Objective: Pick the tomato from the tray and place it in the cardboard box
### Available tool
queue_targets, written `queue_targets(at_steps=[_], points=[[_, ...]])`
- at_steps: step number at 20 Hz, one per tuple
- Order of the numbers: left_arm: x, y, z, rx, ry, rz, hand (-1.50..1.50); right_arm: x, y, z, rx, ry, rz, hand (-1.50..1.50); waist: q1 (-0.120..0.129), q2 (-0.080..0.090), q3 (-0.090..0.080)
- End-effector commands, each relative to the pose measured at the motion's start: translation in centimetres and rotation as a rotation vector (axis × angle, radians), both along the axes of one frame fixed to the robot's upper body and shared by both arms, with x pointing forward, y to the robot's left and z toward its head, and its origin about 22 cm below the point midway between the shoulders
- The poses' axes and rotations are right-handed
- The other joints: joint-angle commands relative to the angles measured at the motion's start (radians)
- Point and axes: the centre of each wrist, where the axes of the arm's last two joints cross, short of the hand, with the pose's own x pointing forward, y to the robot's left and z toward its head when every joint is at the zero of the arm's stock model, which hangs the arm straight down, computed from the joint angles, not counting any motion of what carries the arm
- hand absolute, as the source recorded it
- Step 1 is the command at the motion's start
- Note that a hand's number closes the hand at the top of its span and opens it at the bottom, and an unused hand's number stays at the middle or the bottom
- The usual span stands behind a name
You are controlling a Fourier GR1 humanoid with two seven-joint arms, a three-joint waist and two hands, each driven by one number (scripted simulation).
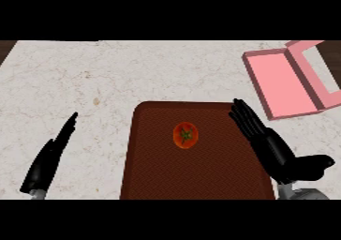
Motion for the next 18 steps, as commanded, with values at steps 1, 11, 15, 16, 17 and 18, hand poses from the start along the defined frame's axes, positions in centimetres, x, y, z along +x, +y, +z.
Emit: queue_targets(at_steps=[1, 11, 15, 16, 17, 18], points=[[2.4, 0.1, 2.3, -0.022, -0.069, -0.044, 0.00, 0.0, -0.5, 2.1, -0.038, -0.126, -0.035, -1.50, -0.018, -0.008, 0.018], [4.9, -2.2, 7.4, -0.130, -0.362, -0.341, 0.00, -0.9, -4.7, 9.2, -0.475, -0.696, -0.328, -1.50, -0.037, -0.009, 0.019], [5.2, -1.8, 7.3, -0.135, -0.374, -0.356, 0.00, -1.1, -3.9, 9.2, -0.666, -0.837, -0.243, -1.50, -0.019, -0.009, 0.018], [6.0, -2.0, 6.4, -0.111, -0.365, -0.331, 0.00, -1.9, -3.6, 8.3, -0.695, -0.868, -0.215, -1.50, -0.028, -0.007, 0.018], [5.3, -1.9, 5.9, -0.125, -0.373, -0.354, 0.00, -1.6, -3.1, 8.8, -0.735, -0.895, -0.226, -1.50, -0.017, -0.007, 0.018], [6.4, -2.3, 7.2, -0.114, -0.378, -0.352, 0.00, -1.5, -2.7, 8.5, -0.777, -0.903, -0.187, -1.50, -0.017, -0.007, 0.018]])
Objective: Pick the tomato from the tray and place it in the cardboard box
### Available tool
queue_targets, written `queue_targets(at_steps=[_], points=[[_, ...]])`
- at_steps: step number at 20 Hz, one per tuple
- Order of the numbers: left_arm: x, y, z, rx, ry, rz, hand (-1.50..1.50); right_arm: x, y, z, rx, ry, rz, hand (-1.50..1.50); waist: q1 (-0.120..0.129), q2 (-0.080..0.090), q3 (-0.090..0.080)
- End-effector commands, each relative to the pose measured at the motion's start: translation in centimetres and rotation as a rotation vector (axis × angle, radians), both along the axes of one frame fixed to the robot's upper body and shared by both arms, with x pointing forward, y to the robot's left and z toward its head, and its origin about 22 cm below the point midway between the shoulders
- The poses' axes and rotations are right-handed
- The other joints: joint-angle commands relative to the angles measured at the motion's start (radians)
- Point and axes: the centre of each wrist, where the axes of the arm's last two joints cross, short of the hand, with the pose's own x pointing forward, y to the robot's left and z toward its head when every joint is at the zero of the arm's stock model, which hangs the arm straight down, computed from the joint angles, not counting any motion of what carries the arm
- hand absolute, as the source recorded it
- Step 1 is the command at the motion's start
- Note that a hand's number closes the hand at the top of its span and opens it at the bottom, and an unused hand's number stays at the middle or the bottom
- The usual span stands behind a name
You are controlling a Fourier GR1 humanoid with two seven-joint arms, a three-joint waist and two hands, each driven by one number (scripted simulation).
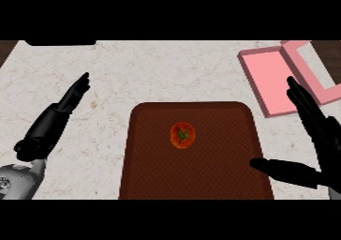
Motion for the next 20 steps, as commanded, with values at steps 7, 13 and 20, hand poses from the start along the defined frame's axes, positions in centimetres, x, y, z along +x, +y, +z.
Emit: queue_targets(at_steps=[7, 13, 20], points=[[0.9, 0.8, 0.3, -0.014, -0.004, -0.024, 0.00, -2.2, 3.0, 3.2, -0.544, 0.107, -0.086, -1.50, 0.012, -0.002, -0.004], [1.1, -0.5, 0.2, -0.022, 0.003, -0.047, 0.00, -3.9, 9.6, 3.3, -0.729, 0.208, -0.087, -1.50, 0.030, 0.000, -0.002], [0.6, -0.5, 0.7, -0.008, -0.004, -0.054, 0.00, -4.3, 17.2, 2.6, -0.867, 0.284, -0.194, -1.50, 0.032, 0.000, 0.000]])
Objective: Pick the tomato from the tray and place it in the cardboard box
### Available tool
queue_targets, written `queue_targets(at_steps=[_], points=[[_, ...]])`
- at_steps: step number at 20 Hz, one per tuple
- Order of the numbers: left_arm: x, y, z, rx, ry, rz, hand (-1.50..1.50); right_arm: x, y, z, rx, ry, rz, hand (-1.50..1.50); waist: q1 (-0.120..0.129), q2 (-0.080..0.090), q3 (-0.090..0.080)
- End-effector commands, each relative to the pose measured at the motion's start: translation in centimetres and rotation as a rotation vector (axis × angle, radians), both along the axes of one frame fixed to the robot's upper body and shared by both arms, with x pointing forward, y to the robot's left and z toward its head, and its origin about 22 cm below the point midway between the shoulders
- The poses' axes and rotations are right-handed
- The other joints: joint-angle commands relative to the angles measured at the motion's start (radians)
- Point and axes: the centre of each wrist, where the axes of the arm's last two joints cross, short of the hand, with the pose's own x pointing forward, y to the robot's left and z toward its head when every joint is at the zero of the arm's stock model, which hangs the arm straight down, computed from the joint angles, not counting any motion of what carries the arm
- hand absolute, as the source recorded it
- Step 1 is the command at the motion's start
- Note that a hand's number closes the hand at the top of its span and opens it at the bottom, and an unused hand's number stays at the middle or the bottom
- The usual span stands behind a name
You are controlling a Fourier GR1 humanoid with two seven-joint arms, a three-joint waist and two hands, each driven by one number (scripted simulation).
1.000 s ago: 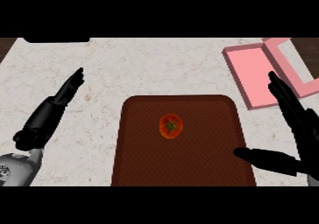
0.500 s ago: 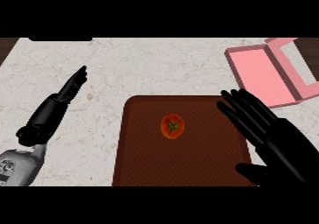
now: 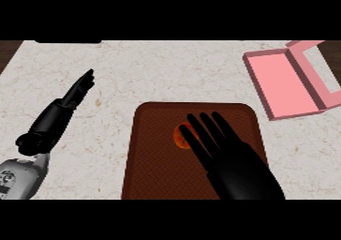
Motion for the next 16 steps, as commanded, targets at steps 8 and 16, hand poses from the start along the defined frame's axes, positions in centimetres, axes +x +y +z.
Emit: queue_targets(at_steps=[8, 16], points=[[0.7, -0.2, -1.3, 0.003, -0.005, 0.005, 0.00, 0.8, 7.2, -0.7, -0.084, 0.114, -0.110, -1.50, -0.007, 0.004, 0.003], [1.4, -0.6, 0.2, -0.010, -0.007, 0.015, 0.00, 0.5, 8.6, -4.4, -0.125, 0.035, -0.162, -1.50, -0.010, 0.004, 0.003]])
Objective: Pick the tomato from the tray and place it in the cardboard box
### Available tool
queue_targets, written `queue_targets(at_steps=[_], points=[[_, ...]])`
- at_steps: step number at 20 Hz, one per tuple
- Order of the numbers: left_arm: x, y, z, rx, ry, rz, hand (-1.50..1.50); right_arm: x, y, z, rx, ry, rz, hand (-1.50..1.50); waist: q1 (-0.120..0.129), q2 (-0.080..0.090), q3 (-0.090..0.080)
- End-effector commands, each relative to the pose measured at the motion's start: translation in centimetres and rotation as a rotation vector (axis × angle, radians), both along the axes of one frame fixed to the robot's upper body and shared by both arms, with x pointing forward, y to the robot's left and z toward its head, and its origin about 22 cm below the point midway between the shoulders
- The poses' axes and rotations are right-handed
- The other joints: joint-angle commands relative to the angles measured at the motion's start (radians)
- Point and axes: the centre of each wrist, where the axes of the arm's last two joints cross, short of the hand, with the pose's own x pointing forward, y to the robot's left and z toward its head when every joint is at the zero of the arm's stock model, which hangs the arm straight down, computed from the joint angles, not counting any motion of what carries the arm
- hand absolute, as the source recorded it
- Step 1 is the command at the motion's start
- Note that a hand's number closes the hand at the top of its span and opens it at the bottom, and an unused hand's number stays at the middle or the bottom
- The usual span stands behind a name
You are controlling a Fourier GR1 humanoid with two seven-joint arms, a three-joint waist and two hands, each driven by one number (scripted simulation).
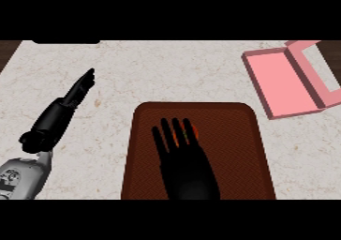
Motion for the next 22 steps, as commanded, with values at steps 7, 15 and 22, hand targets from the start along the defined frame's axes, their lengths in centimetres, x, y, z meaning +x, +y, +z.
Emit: queue_targets(at_steps=[7, 15, 22], points=[[1.7, 2.2, 1.5, 0.005, 0.007, 0.011, 0.00, 2.5, 0.6, -2.6, -0.037, -0.047, -0.027, -1.50, -0.002, 0.002, 0.000], [-0.5, 0.2, 0.0, -0.018, 0.009, 0.002, 0.00, 4.2, 0.0, -4.7, -0.087, -0.023, -0.083, -1.50, 0.001, 0.000, 0.000], [-0.8, 1.3, -1.2, -0.008, -0.006, 0.000, 0.00, 3.2, 0.1, -5.3, -0.060, 0.020, -0.040, -1.50, -0.001, 0.000, 0.000]])
